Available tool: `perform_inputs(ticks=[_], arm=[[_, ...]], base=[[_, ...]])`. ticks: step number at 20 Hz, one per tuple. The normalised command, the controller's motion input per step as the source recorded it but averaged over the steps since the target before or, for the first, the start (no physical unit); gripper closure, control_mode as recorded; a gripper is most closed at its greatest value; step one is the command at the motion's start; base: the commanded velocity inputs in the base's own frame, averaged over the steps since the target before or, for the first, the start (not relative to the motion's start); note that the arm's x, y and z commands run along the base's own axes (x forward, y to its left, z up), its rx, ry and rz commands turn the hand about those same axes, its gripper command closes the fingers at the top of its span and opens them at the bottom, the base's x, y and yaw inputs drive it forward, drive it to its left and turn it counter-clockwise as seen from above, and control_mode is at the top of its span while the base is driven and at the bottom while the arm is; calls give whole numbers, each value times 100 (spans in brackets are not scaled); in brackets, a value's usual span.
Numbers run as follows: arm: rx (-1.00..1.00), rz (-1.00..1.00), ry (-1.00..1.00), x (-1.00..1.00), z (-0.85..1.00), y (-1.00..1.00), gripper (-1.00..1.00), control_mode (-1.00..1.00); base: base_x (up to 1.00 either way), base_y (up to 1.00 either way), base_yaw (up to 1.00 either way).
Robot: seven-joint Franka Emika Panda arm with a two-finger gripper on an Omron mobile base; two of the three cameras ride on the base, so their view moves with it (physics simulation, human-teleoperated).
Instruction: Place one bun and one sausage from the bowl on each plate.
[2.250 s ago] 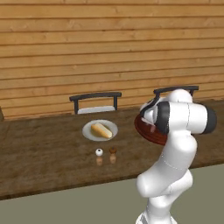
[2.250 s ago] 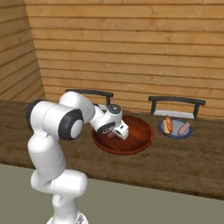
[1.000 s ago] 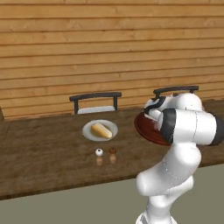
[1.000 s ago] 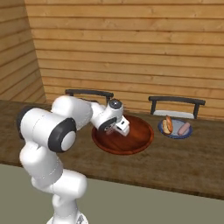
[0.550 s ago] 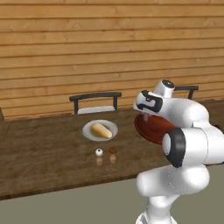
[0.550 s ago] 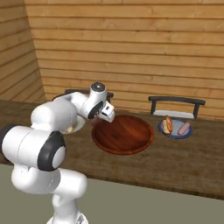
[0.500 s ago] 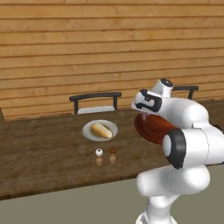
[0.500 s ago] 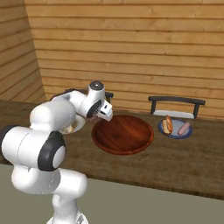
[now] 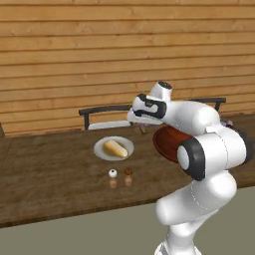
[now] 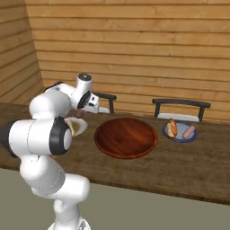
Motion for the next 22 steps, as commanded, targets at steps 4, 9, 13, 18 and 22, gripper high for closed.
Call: perform_inputs(ticks=[4, 9, 13, 18, 22], arm=[[-24, 16, 5, 5, -66, 99, 100, -100], [-17, 10, 2, 10, -73, 35, 100, -100], [1, 8, 0, 18, -21, -18, 100, -100], [4, 9, 0, 17, -9, -20, 100, -100], [0, 7, 0, 39, -42, 3, 100, -100]], base=[[0, 0, 0], [0, 0, 0], [0, 0, 0], [0, 0, 0], [0, 0, 0]])
